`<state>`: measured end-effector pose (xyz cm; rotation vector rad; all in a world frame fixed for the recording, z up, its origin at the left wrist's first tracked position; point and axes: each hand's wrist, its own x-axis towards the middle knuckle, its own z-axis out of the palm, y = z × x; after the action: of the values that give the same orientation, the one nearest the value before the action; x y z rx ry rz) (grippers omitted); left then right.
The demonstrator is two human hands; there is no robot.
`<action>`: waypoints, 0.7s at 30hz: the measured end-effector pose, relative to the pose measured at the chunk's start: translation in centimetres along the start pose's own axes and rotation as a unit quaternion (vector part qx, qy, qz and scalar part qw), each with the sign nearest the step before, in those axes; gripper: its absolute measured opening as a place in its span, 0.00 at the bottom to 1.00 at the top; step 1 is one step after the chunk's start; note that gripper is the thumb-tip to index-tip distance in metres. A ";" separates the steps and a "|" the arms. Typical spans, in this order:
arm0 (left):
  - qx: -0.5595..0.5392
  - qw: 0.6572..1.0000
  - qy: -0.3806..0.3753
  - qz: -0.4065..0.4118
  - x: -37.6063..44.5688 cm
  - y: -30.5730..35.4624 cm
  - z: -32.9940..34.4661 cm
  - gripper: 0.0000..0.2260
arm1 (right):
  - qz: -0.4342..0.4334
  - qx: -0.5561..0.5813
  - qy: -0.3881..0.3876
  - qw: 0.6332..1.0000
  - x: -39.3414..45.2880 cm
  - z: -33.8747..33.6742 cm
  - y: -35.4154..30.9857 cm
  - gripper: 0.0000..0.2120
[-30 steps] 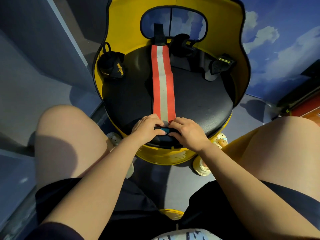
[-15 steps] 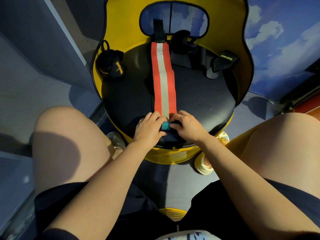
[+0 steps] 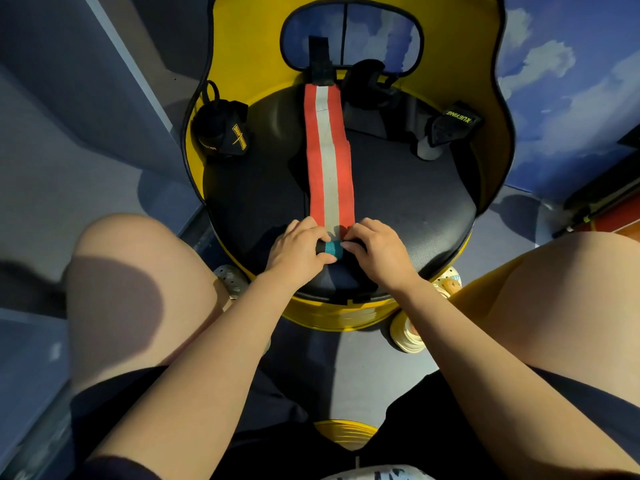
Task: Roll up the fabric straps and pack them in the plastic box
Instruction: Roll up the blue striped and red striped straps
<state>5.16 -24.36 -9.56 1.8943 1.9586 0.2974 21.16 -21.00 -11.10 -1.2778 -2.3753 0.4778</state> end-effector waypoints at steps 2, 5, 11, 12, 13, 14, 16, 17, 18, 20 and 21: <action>-0.016 1.000 -0.009 -0.006 0.2 -0.2 -0.1 0.15 | -0.006 0.009 -0.017 1.000 -0.2 -0.3 0.2 0.09; -0.049 0.998 -0.017 -0.018 0.6 -0.5 -0.2 0.14 | -0.017 0.020 -0.071 0.997 -0.6 -0.6 0.8 0.18; -0.075 0.997 -0.009 -0.023 0.9 -0.7 -0.4 0.17 | -0.014 0.014 -0.071 0.997 -0.1 -0.7 0.9 0.18; -0.073 0.997 -0.004 -0.022 0.8 -0.7 -0.4 0.18 | -0.008 0.018 -0.079 0.997 0.2 -0.8 0.8 0.17; -0.062 0.998 0.000 -0.018 0.7 -0.7 -0.4 0.19 | -0.002 0.022 -0.089 0.996 0.5 -1.0 0.8 0.17; -0.036 0.999 0.003 -0.007 0.6 -0.7 -0.4 0.20 | 0.004 0.026 -0.098 0.995 0.9 -1.2 0.8 0.17; 0.038 0.999 0.011 0.035 0.5 -0.7 -0.2 0.22 | 0.018 0.031 -0.118 0.992 1.5 -1.6 0.7 0.16; 0.064 0.996 0.016 0.053 0.4 -0.7 -0.2 0.22 | 0.024 0.031 -0.129 0.991 1.8 -1.7 0.7 0.16; 0.079 0.995 0.021 0.062 0.4 -0.6 -0.1 0.22 | 0.028 0.031 -0.141 0.989 2.1 -1.9 0.6 0.16; 0.093 0.993 0.036 0.061 0.4 -0.4 0.1 0.21 | 0.038 0.031 -0.165 0.985 2.5 -2.1 0.7 0.15; 0.091 0.994 0.043 0.052 0.4 -0.3 0.1 0.20 | 0.047 0.034 -0.172 0.983 2.7 -2.2 0.7 0.15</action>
<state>4.96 -23.96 -9.86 2.1351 2.0056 0.2408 21.40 -18.10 -9.06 -1.3723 -2.5534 0.8640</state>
